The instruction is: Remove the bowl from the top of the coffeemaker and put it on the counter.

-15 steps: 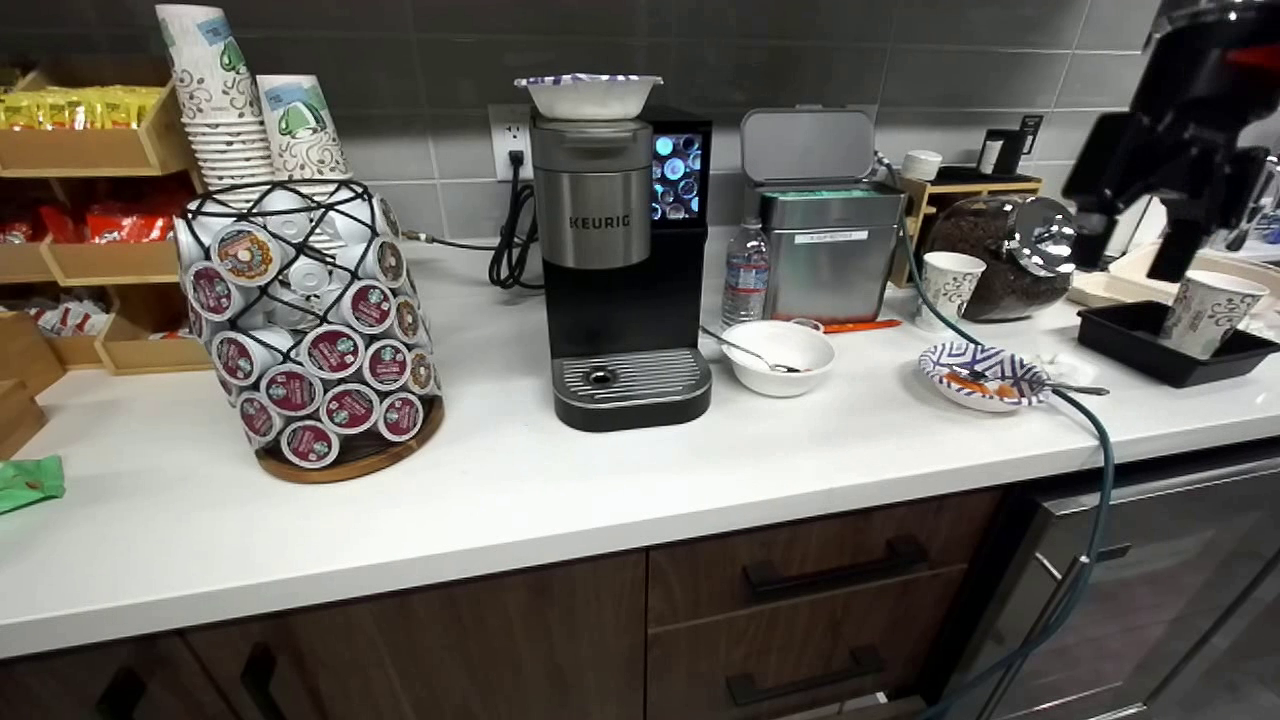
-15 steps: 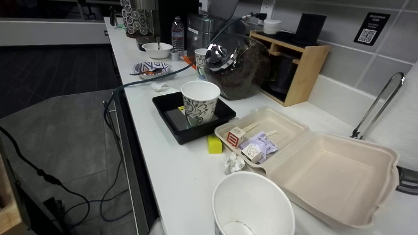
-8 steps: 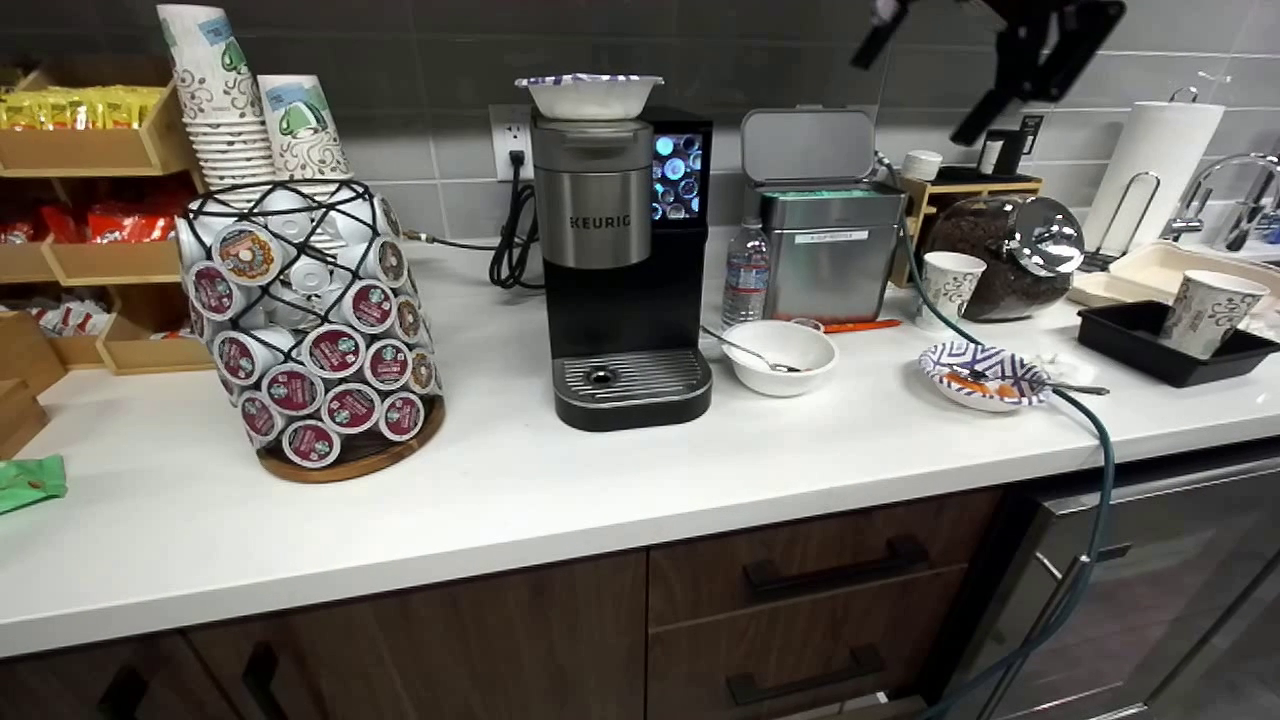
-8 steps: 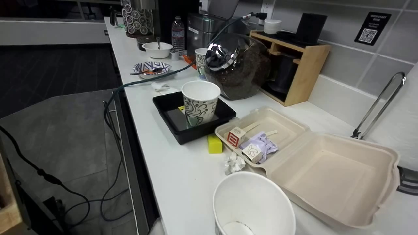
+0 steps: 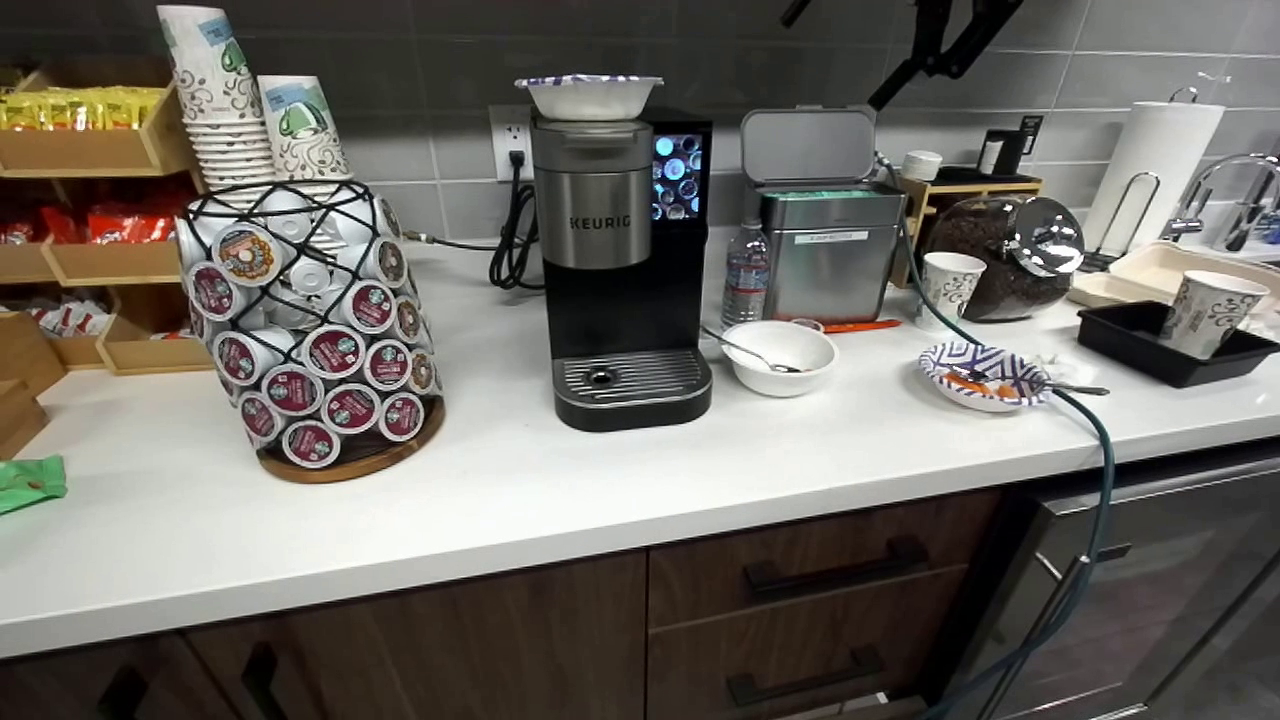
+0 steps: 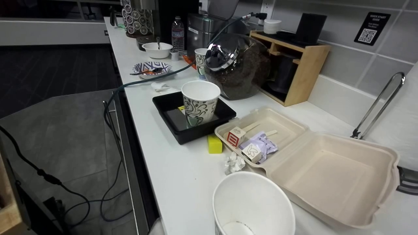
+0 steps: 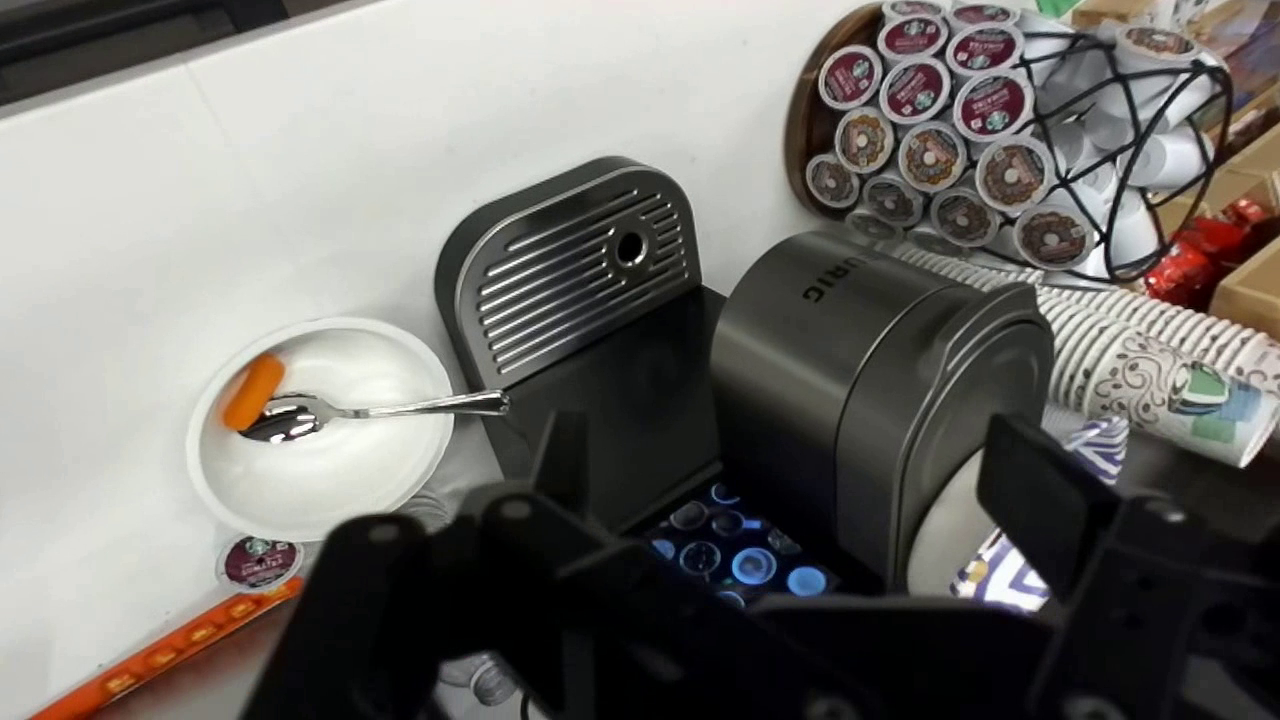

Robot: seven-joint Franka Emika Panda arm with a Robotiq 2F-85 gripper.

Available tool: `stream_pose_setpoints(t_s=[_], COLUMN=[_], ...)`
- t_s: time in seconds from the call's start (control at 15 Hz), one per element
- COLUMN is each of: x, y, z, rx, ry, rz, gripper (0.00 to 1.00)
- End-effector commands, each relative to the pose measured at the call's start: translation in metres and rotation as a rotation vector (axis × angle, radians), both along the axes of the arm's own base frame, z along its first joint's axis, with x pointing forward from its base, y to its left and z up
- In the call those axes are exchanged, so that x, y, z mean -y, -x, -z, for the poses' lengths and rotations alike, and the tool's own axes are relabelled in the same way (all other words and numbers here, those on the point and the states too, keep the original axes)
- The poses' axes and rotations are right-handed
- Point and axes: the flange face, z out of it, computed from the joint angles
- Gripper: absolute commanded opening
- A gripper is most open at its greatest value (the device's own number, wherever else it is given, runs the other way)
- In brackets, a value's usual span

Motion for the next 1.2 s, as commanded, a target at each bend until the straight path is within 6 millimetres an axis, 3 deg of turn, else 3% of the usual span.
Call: stream_pose_setpoints(t_s=[0.0, 0.33, 0.67, 1.07, 1.13], x=[-0.009, -0.021, -0.033, -0.050, -0.051], y=[-0.016, -0.059, -0.104, -0.137, -0.140], z=[-0.004, -0.017, -0.001, 0.010, 0.012], rx=[0.073, 0.240, 0.234, 0.213, 0.209], ry=[-0.097, -0.173, -0.115, -0.106, -0.101], rz=[0.125, 0.231, 0.200, 0.156, 0.154], gripper=[1.00, 1.00, 1.00, 0.80, 0.73])
